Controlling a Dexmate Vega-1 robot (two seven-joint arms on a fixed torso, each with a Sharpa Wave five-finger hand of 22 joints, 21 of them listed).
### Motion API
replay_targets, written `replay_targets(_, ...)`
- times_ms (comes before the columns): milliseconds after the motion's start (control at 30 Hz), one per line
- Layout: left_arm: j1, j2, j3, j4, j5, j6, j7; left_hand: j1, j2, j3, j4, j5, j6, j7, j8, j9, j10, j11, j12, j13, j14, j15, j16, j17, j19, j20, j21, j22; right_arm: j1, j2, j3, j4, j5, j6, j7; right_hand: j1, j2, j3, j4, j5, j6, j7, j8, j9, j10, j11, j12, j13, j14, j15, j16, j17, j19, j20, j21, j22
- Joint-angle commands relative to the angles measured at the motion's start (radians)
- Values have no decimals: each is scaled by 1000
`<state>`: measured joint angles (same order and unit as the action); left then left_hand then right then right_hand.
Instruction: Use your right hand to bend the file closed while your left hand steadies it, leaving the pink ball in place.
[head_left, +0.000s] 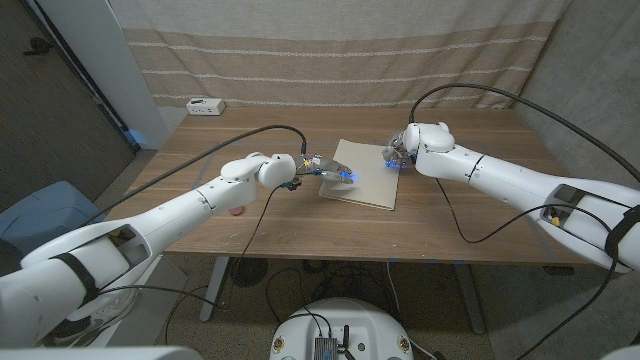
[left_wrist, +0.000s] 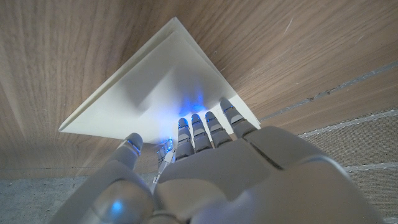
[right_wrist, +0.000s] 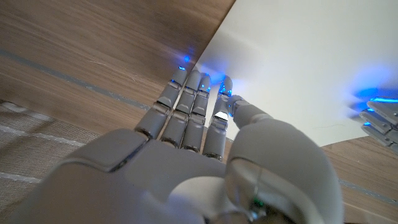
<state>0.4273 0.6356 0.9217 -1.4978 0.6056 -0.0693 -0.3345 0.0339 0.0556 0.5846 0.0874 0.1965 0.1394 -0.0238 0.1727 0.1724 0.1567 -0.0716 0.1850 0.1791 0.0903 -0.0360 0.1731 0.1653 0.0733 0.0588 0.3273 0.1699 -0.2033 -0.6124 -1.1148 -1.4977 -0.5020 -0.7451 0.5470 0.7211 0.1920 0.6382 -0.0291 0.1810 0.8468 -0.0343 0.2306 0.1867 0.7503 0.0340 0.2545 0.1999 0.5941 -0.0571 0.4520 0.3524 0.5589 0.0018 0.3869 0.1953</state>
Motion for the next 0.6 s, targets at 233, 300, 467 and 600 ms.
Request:
replay_targets(233, 11, 2, -8, -9, 5, 20, 21, -5, 5, 1, 13, 10, -7, 2, 5, 2, -3, -7, 6, 4, -10, -13, 2, 4, 2, -10, -9, 4, -9, -5, 13, -15, -6, -4, -50, 3, -4, 4, -5, 2, -20, 1, -18, 3, -16, 2, -22, -2, -62, -28, -33, -4, -44, 3, -15, 1)
replay_targets(300, 17, 6, -12, -19, 12, 29, 34, -5, 6, 1, 14, 10, -9, 1, 4, 2, -4, -7, 6, 4, -9, -16, 2, 4, 3, -11, -10, 4, -18, -11, 23, -26, -5, -1, -68, 1, -2, 4, -3, 1, -22, 1, -20, 3, -22, -1, -25, -2, -72, -30, -38, -3, -55, 5, -19, 0)
replay_targets(467, 45, 16, -31, -50, 22, 46, 87, 0, 21, 7, 17, 13, -26, -1, 1, 2, -13, -12, 4, 4, -11, -18, 3, 3, 13, -25, -12, 4, -60, -34, 66, -70, 0, 13, -145, -2, 0, 2, -1, 0, -32, -2, -26, 4, -30, 0, -30, -1, -94, -32, -51, -4, -76, 11, -26, -2)
replay_targets(600, 64, 24, -50, -56, 14, 20, 151, 7, 29, 11, 17, 13, -36, 0, 0, 2, -24, -13, 2, 4, -12, -16, 2, 3, 20, -39, -15, 4, -102, -54, 115, -109, 10, 25, -220, -6, 1, 0, 4, -1, -39, 0, -29, 4, -31, 4, -31, -1, -86, -29, -47, -2, -72, 11, -24, -2)
